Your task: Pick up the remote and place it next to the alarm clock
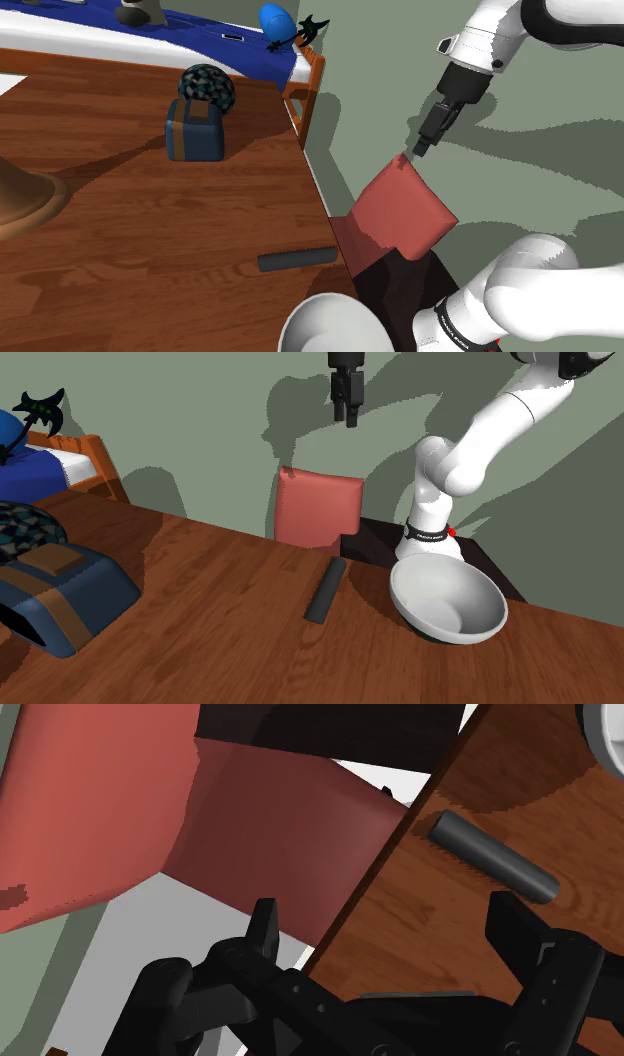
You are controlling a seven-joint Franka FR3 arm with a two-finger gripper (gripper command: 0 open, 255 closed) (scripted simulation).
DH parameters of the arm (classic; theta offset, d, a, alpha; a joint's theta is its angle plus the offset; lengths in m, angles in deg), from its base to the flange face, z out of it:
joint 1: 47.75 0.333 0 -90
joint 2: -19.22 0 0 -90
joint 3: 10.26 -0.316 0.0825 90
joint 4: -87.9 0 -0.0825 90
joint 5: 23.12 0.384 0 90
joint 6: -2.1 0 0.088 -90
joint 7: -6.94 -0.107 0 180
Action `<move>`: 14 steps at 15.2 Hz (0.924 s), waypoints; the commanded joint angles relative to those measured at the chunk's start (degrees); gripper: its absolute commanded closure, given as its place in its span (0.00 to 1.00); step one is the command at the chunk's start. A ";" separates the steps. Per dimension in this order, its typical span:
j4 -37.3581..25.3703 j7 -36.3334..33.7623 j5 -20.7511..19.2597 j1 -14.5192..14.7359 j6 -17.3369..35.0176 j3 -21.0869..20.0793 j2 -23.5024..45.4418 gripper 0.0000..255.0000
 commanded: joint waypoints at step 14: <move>10.44 9.57 1.85 9.85 23.81 -9.74 10.27 0.00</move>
